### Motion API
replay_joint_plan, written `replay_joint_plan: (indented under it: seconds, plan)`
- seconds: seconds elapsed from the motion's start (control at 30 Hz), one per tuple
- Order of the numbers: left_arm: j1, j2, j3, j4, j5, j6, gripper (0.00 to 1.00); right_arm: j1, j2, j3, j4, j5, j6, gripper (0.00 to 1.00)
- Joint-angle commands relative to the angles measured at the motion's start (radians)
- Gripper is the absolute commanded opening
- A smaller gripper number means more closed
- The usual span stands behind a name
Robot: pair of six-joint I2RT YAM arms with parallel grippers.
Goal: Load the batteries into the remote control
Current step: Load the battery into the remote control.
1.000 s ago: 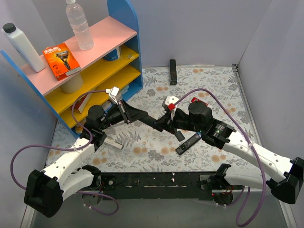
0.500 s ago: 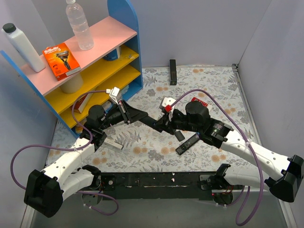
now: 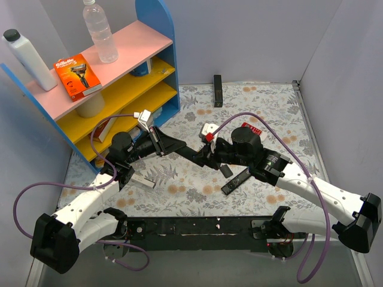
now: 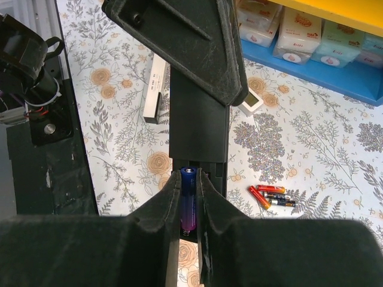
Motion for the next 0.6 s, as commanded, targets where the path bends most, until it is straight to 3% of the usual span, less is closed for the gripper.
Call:
replay_joint_plan:
  seconds: [0.0, 0.37, 0.57]
  plan:
    - [-0.004, -0.021, 0.048, 0.055, 0.026, -0.024, 0.0, 0.005, 0.017, 0.032, -0.058, 0.009, -0.02, 0.2]
    - [-0.005, -0.015, 0.045, 0.026, 0.012, -0.03, 0.0, 0.005, 0.027, 0.052, -0.058, 0.006, -0.023, 0.33]
    - [-0.004, -0.008, 0.039, 0.026, 0.009, -0.042, 0.0, 0.005, 0.029, 0.056, -0.056, 0.01, -0.021, 0.34]
